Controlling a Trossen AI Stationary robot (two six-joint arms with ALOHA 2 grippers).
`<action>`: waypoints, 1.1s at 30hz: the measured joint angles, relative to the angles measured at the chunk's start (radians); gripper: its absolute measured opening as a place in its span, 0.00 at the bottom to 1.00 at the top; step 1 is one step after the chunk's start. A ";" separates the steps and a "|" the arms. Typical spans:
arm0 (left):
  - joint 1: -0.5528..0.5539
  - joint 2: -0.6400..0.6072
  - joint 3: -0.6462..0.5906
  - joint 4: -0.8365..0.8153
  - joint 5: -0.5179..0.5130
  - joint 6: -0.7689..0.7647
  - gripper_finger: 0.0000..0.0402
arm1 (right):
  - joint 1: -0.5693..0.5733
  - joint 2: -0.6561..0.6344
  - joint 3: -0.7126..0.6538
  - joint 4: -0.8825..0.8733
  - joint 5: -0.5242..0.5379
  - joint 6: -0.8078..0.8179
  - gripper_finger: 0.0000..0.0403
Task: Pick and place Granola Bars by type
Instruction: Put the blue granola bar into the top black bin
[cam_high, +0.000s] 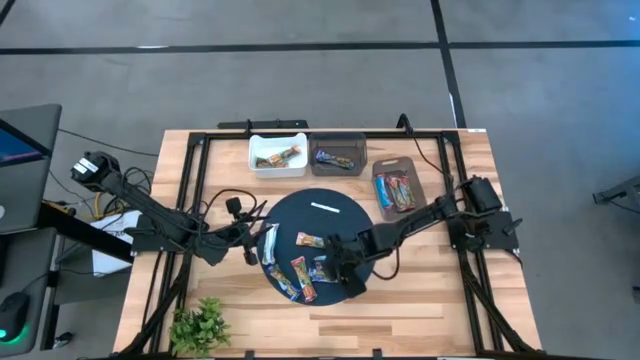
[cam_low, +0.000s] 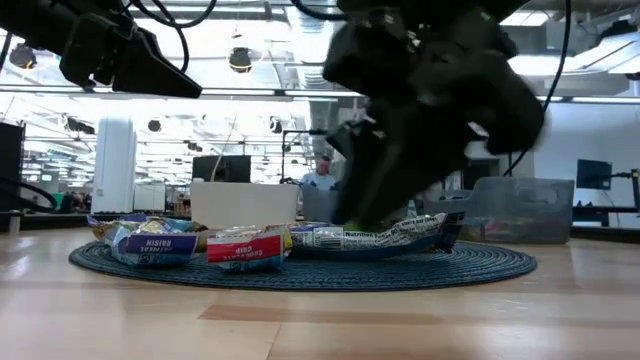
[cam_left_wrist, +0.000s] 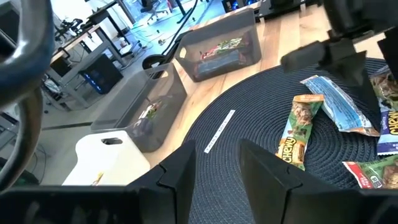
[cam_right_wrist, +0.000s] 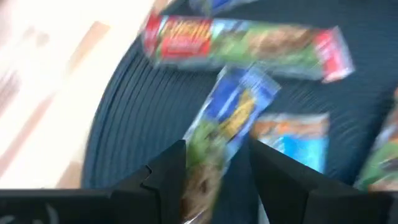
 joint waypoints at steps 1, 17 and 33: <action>0.000 0.000 0.000 0.000 0.000 0.000 0.30 | 0.007 0.000 -0.001 -0.009 0.000 0.007 0.42; 0.000 0.000 0.000 0.001 0.000 -0.001 0.30 | 0.031 -0.001 -0.012 -0.041 0.105 0.147 0.42; 0.000 0.000 0.001 0.001 0.000 -0.001 0.30 | 0.031 -0.001 -0.013 -0.055 0.106 0.116 0.12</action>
